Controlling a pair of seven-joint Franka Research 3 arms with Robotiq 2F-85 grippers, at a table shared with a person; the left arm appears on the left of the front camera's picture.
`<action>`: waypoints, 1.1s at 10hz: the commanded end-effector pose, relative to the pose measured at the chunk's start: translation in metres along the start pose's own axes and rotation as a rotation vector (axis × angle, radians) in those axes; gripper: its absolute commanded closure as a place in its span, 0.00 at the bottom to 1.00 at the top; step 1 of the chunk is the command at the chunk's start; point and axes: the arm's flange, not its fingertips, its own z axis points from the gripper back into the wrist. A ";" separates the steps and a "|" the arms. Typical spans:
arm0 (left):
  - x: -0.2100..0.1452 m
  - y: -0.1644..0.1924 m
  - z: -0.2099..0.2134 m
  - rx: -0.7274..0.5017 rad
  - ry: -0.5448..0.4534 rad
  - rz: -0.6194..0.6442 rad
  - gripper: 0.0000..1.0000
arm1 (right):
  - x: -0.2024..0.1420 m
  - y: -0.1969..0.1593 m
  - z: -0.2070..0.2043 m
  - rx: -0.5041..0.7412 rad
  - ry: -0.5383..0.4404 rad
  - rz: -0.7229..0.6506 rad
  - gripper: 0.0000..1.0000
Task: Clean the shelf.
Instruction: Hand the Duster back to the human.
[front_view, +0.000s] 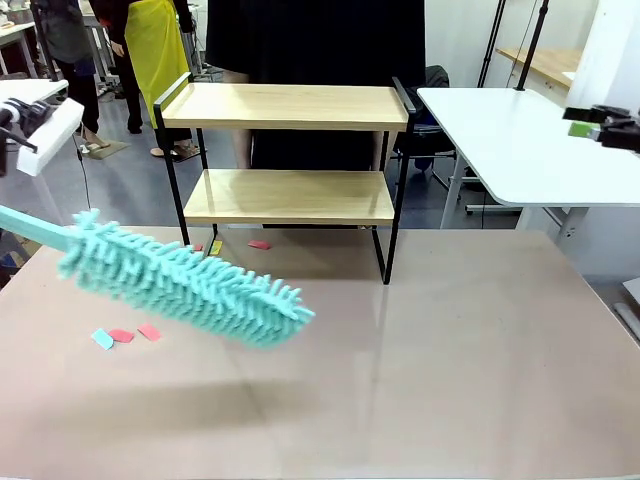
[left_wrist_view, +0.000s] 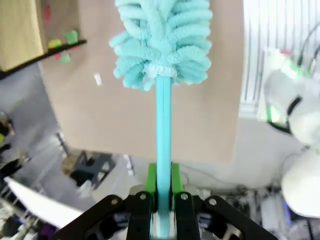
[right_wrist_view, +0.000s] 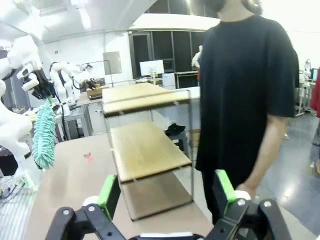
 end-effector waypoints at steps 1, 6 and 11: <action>-0.003 -0.011 -0.028 0.061 -0.194 0.058 0.87 | 0.007 0.058 -0.041 0.054 0.035 -0.045 0.00; 0.016 -0.013 -0.088 0.108 -0.538 0.071 0.87 | 0.005 0.162 -0.094 0.259 0.130 -0.065 0.00; 0.011 -0.001 -0.102 0.073 -0.574 -0.058 0.87 | -0.007 0.177 -0.105 0.292 0.127 -0.056 0.00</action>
